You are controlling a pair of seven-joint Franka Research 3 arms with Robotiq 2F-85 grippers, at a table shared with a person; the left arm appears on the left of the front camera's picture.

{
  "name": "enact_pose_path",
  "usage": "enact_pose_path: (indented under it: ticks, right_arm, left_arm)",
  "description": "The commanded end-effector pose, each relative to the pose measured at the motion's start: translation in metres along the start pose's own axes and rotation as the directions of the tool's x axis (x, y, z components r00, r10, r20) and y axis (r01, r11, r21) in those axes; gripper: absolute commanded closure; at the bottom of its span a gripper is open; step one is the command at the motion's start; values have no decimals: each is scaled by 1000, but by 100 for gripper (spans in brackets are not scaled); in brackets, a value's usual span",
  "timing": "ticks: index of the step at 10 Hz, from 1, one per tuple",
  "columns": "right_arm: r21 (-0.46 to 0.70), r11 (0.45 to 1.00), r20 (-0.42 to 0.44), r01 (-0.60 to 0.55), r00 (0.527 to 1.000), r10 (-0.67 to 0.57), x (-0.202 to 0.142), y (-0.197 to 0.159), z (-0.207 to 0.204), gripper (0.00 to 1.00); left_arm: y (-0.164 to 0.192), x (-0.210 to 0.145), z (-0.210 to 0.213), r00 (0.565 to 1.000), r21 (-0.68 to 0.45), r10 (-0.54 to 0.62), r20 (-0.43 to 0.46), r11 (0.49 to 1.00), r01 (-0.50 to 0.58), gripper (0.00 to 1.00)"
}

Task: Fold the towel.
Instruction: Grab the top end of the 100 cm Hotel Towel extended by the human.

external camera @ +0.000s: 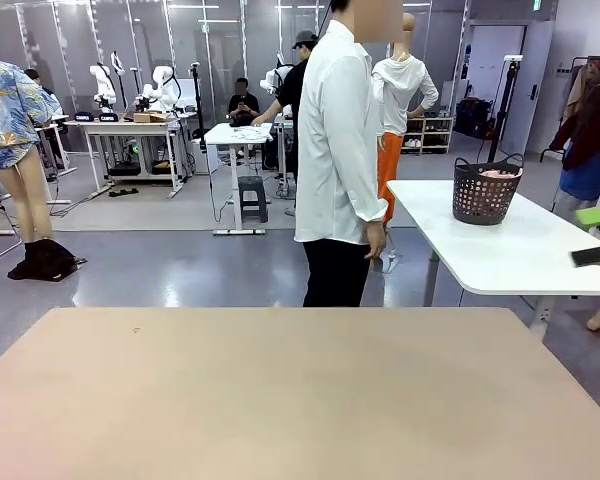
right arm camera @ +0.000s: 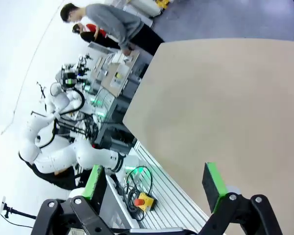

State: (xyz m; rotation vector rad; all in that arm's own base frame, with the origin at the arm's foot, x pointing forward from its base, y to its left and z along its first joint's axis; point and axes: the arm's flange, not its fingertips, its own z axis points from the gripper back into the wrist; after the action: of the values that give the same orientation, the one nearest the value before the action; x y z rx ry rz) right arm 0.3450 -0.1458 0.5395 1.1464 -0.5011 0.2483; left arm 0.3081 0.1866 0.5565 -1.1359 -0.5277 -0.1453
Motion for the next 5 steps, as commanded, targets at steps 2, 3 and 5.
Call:
enact_pose_path:
  ticks: [2, 3, 5]
  right_arm:
    - [-13, 1000, 112, 9, 994, -7, -29, -6, 27, 0]
    - [-13, 1000, 142, 8, 990, -6, -34, -5, 35, 0]
    - [-39, 999, 172, -8, 985, 14, -32, -5, 36, 0]
  left_arm:
    - [22, -20, 39, 990, 10, 35, 138, 999, -37, 0]
    - [19, -22, 49, 987, 21, 35, 155, 999, -38, 0]
    - [12, -17, 48, 986, 43, 23, 164, 999, -30, 0]
